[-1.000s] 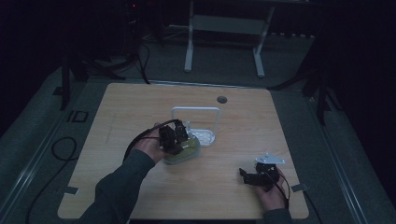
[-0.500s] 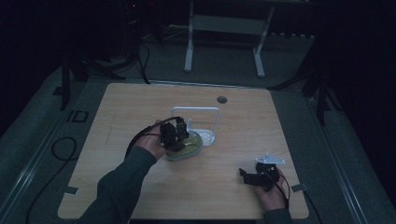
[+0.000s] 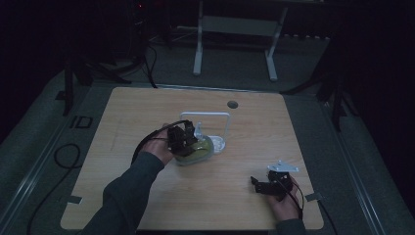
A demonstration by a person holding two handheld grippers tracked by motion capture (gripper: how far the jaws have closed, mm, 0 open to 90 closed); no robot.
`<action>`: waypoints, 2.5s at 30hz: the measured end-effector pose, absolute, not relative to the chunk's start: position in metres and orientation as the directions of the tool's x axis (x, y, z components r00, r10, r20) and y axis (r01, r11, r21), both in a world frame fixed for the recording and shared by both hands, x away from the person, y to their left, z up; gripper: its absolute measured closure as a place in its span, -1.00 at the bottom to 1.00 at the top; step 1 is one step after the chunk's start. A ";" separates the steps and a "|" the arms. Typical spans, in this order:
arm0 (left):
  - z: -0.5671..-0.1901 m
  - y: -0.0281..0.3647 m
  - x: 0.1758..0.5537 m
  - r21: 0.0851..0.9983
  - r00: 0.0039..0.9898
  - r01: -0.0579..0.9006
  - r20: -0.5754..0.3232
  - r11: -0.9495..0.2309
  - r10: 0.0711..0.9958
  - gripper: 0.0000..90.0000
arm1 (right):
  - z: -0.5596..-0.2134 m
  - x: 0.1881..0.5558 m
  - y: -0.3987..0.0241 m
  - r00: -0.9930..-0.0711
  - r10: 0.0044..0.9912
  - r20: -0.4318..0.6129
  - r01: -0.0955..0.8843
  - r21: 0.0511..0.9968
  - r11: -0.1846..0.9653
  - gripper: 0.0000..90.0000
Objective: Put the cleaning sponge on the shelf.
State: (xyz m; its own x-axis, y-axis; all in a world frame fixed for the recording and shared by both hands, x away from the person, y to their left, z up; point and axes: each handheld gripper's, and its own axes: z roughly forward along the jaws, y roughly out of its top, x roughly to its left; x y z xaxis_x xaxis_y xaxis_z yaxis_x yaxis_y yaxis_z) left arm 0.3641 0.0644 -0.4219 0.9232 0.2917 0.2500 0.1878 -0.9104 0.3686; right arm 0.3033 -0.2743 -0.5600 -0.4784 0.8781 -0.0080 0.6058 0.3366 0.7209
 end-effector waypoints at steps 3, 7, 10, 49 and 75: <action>-0.421 0.063 0.365 0.370 0.923 0.182 0.255 -0.911 0.288 0.60 | -0.560 0.303 -0.274 -0.478 0.878 -0.008 0.606 0.721 0.337 -0.72; -0.419 0.060 0.366 0.366 0.927 0.169 0.258 -0.915 0.274 0.60 | -0.560 0.303 -0.274 -0.478 0.878 -0.007 0.606 0.721 0.336 -0.72; -0.420 0.059 0.367 0.372 0.931 0.155 0.256 -0.915 0.261 0.60 | -0.560 0.303 -0.274 -0.478 0.878 -0.007 0.606 0.721 0.336 -0.72; -0.428 0.053 0.382 0.362 0.937 0.056 0.304 -0.931 0.174 0.60 | -0.560 0.303 -0.274 -0.478 0.879 -0.007 0.606 0.721 0.336 -0.72; -0.426 0.047 0.395 0.311 0.940 0.030 0.314 -0.950 0.133 0.60 | -0.560 0.303 -0.274 -0.478 0.878 -0.008 0.606 0.721 0.336 -0.72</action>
State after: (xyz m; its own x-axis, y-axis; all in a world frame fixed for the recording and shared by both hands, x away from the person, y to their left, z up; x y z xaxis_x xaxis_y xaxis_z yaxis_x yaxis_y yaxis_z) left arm 0.3946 0.0466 -0.4258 0.9400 0.1331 0.3142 0.0305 -0.9499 0.3112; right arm 0.3033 -0.2743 -0.5599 -0.4779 0.8784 -0.0079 0.6063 0.3364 0.7206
